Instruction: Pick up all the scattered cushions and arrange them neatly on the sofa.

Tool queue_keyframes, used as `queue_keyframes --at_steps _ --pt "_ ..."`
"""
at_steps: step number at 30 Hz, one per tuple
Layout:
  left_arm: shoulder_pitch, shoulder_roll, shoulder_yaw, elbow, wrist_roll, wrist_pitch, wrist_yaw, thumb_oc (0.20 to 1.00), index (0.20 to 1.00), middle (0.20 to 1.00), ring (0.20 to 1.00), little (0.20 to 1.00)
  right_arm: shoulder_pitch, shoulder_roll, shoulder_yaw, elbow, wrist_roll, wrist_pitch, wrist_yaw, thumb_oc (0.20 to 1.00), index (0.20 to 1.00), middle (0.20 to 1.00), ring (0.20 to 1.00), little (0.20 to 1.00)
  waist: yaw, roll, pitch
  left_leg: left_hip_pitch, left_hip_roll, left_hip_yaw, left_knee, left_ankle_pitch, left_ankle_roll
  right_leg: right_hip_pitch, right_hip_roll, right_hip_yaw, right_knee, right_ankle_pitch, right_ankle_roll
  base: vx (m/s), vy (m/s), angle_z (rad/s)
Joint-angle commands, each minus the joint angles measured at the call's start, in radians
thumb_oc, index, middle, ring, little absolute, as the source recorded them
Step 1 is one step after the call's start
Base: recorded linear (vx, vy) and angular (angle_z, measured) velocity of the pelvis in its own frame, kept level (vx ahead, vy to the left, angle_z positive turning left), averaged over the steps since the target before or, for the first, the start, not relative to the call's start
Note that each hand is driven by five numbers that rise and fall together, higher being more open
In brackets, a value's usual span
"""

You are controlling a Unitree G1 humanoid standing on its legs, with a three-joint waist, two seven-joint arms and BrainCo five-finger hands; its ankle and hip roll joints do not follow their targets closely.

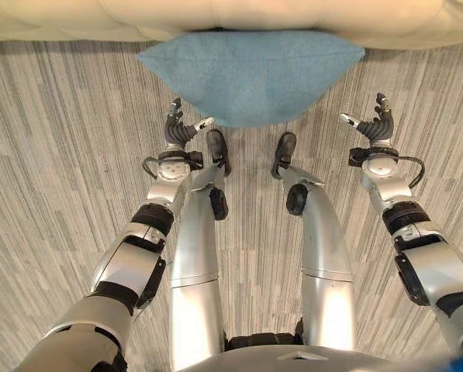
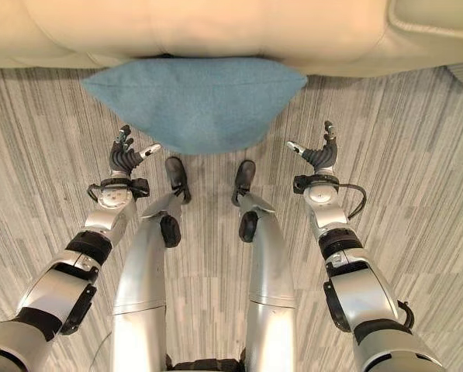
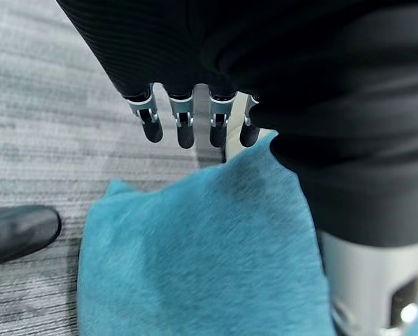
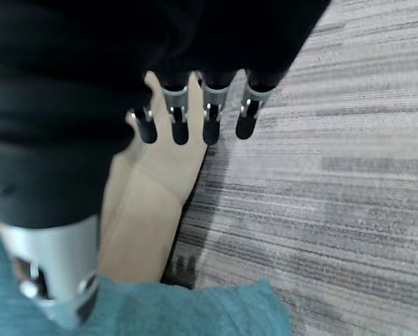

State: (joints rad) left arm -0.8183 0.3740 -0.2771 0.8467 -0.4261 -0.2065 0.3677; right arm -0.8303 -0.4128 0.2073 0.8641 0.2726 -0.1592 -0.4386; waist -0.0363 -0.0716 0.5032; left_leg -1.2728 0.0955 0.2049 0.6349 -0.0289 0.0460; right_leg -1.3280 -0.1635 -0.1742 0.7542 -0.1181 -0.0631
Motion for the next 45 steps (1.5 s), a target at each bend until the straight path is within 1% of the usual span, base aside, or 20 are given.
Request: queue_keyframes --at_steps 1,5,7,10,12,18,20,23,24,25,26,29,31,33,36,37,40,42,43,45 --pt "0.096 0.003 -0.017 -0.009 -0.009 -0.031 0.039 1.0 1.0 1.0 1.0 1.0 0.105 -0.023 0.028 -0.062 0.023 -0.06 -0.027 1.0 1.0 1.0 1.0 1.0 -0.022 0.053 -0.171 -0.051 -0.005 -0.094 0.001 -0.053 -0.05 0.001 -0.035 0.023 -0.028 0.003 0.143 0.02 -0.021 0.07" --pt "0.017 0.045 -0.046 -0.035 0.013 -0.021 0.063 1.0 1.0 1.0 1.0 1.0 0.039 -0.049 0.058 -0.129 0.002 -0.065 -0.035 1.0 1.0 1.0 1.0 1.0 -0.032 0.053 -0.159 -0.141 -0.015 -0.104 0.055 -0.055 -0.042 -0.093 -0.033 0.045 0.03 0.002 0.144 0.01 0.003 0.03" --pt "-0.003 0.052 -0.052 -0.037 0.017 -0.02 0.065 1.0 1.0 1.0 1.0 1.0 0.024 -0.053 0.064 -0.131 0.0 -0.064 -0.036 1.0 1.0 1.0 1.0 1.0 -0.033 0.052 -0.156 -0.154 -0.016 -0.106 0.062 -0.055 -0.042 -0.106 -0.034 0.047 0.037 0.003 0.146 0.0 0.0 0.0" --pt "-0.108 0.095 -0.103 -0.066 0.049 -0.01 0.092 1.0 1.0 1.0 1.0 1.0 -0.065 -0.062 0.114 -0.121 -0.014 -0.048 -0.037 1.0 1.0 1.0 1.0 1.0 -0.035 0.057 -0.136 -0.214 -0.021 -0.114 0.1 -0.055 -0.04 -0.166 -0.034 0.059 0.073 0.006 0.15 0.01 0.007 0.04" --pt "-0.148 0.101 -0.119 -0.086 0.064 -0.008 0.104 1.0 1.0 1.0 1.0 1.0 -0.111 -0.052 0.142 -0.12 -0.019 -0.044 -0.038 1.0 1.0 1.0 1.0 1.0 -0.032 0.059 -0.13 -0.24 -0.019 -0.114 0.116 -0.055 -0.039 -0.189 -0.031 0.065 0.084 0.009 0.151 0.0 0.0 0.0" --pt "-0.243 0.071 -0.166 -0.092 0.08 -0.004 0.124 1.0 1.0 1.0 1.0 1.0 -0.218 0.006 0.231 -0.082 -0.045 -0.029 -0.026 1.0 1.0 1.0 1.0 1.0 -0.021 0.065 -0.133 -0.271 -0.024 -0.119 0.14 -0.054 -0.039 -0.221 -0.025 0.072 0.107 0.012 0.15 0.0 0.0 0.0" --pt "-0.32 0.04 -0.197 -0.082 0.071 -0.007 0.131 1.0 1.0 1.0 1.0 1.0 -0.298 0.059 0.279 -0.044 -0.048 -0.023 -0.025 1.0 1.0 1.0 1.0 1.0 -0.014 0.075 -0.138 -0.284 -0.03 -0.122 0.133 -0.05 -0.039 -0.235 -0.023 0.076 0.106 0.016 0.152 0.0 0.0 0.0" --pt "-0.366 0.008 -0.213 -0.069 0.045 -0.014 0.134 1.0 1.0 1.0 1.0 1.0 -0.348 0.095 0.301 -0.024 -0.046 -0.022 -0.025 1.0 1.0 1.0 1.0 1.0 -0.01 0.079 -0.147 -0.292 -0.034 -0.126 0.139 -0.048 -0.039 -0.241 -0.017 0.08 0.109 0.017 0.151 0.0 0.002 0.01" --pt "-0.38 -0.001 -0.215 -0.068 0.03 -0.017 0.133 0.796 0.796 0.796 0.796 0.796 -0.364 0.105 0.305 -0.026 -0.04 -0.025 -0.026 0.812 0.812 0.812 0.812 0.812 -0.008 0.08 -0.151 -0.291 -0.035 -0.127 0.139 -0.047 -0.039 -0.241 -0.016 0.081 0.11 0.018 0.152 0.0 0.0 0.0" --pt "-0.396 -0.012 -0.212 -0.084 -0.005 -0.032 0.134 0.401 0.401 0.401 0.401 0.401 -0.384 0.116 0.305 -0.038 -0.027 -0.031 -0.032 0.435 0.435 0.435 0.435 0.435 -0.006 0.08 -0.159 -0.288 -0.039 -0.129 0.133 -0.048 -0.037 -0.241 -0.012 0.082 0.109 0.02 0.154 0.0 0.0 0.0" --pt "-0.401 -0.014 -0.204 -0.112 -0.032 -0.046 0.128 0.2 0.2 0.2 0.2 0.2 -0.396 0.119 0.297 -0.06 -0.021 -0.039 -0.04 0.2 0.2 0.2 0.2 0.2 -0.006 0.08 -0.168 -0.287 -0.043 -0.131 0.129 -0.046 -0.037 -0.239 -0.01 0.084 0.108 0.021 0.155 0.02 -0.009 0.04" --pt "-0.362 -0.012 -0.177 -0.195 -0.038 -0.065 0.124 0.2 0.2 0.2 0.2 0.2 -0.369 0.094 0.262 -0.15 -0.061 -0.055 -0.064 0.2 0.2 0.2 0.2 0.2 -0.007 0.082 -0.21 -0.224 -0.054 -0.133 0.078 -0.043 -0.037 -0.182 0.006 0.082 0.078 0.018 0.152 -0.01 -0.002 0.09" --pt "-0.276 -0.039 -0.143 -0.274 -0.017 -0.068 0.12 0.2 0.2 0.2 0.2 0.2 -0.288 0.078 0.21 -0.233 -0.1 -0.061 -0.078 0.2 0.2 0.2 0.2 0.2 -0.015 0.08 -0.227 -0.101 -0.054 -0.133 -0.001 -0.038 -0.043 -0.056 0.011 0.07 0.012 0.012 0.147 -0.06 -0.023 0.0" --pt "-0.228 -0.053 -0.121 -0.324 -0.006 -0.069 0.113 0.2 0.2 0.2 0.2 0.2 -0.236 0.078 0.179 -0.283 -0.112 -0.068 -0.075 0.2 0.2 0.2 0.2 0.2 -0.018 0.08 -0.233 -0.039 -0.054 -0.137 -0.036 -0.039 -0.047 -0.001 0.014 0.065 -0.011 0.008 0.145 -0.01 -0.009 -0.02" --pt "-0.119 -0.068 -0.102 -0.4 0.023 -0.064 0.093 0.2 0.2 0.2 0.2 0.2 -0.127 0.086 0.149 -0.358 -0.123 -0.082 -0.054 0.2 0.2 0.2 0.2 0.2 -0.02 0.077 -0.24 0.087 -0.05 -0.144 -0.095 -0.04 -0.055 0.119 0.011 0.052 -0.068 0.011 0.145 0.02 -0.013 0.05" --pt "-0.054 -0.076 -0.094 -0.433 0.032 -0.065 0.073 0.2 0.2 0.2 0.2 0.2 -0.061 0.092 0.139 -0.409 -0.126 -0.093 -0.031 0.2 0.2 0.2 0.2 0.2 -0.021 0.074 -0.254 0.164 -0.044 -0.147 -0.136 -0.043 -0.063 0.192 0.006 0.045 -0.112 0.013 0.145 0.0 0.0 0.0" --pt "0.06 -0.089 -0.087 -0.505 0.049 -0.067 0.047 0.2 0.2 0.2 0.2 0.2 0.057 0.107 0.119 -0.472 -0.124 -0.104 -0.004 0.2 0.2 0.2 0.2 0.2 -0.02 0.07 -0.268 0.309 -0.048 -0.149 -0.214 -0.038 -0.072 0.322 0.003 0.033 -0.188 0.018 0.146 -0.01 -0.021 -0.02" --pt "0.144 -0.107 -0.081 -0.54 0.047 -0.07 0.034 0.2 0.2 0.2 0.2 0.2 0.145 0.117 0.104 -0.513 -0.12 -0.111 0.015 0.2 0.2 0.2 0.2 0.2 -0.021 0.069 -0.276 0.422 -0.052 -0.15 -0.276 -0.026 -0.081 0.43 0.008 0.02 -0.253 0.027 0.146 -0.03 -0.031 -0.03" --pt "0.184 -0.112 -0.077 -0.554 0.046 -0.071 0.027 0.2 0.2 0.2 0.2 0.2 0.185 0.125 0.097 -0.536 -0.117 -0.114 0.024 0.2 0.2 0.2 0.2 0.2 -0.02 0.069 -0.276 0.463 -0.053 -0.143 -0.309 0.01 -0.078 0.471 0.007 0.004 -0.293 0.058 0.137 -0.04 -0.018 -0.04" --pt "0.267 -0.126 -0.066 -0.587 0.035 -0.073 0.012 0.2 0.2 0.2 0.2 0.2 0.273 0.136 0.085 -0.575 -0.115 -0.12 0.041 0.2 0.2 0.2 0.2 0.2 -0.018 0.067 -0.284 0.571 -0.055 -0.143 -0.364 0.018 -0.086 0.572 0.013 -0.007 -0.345 0.061 0.138 0.07 -0.054 -0.01"
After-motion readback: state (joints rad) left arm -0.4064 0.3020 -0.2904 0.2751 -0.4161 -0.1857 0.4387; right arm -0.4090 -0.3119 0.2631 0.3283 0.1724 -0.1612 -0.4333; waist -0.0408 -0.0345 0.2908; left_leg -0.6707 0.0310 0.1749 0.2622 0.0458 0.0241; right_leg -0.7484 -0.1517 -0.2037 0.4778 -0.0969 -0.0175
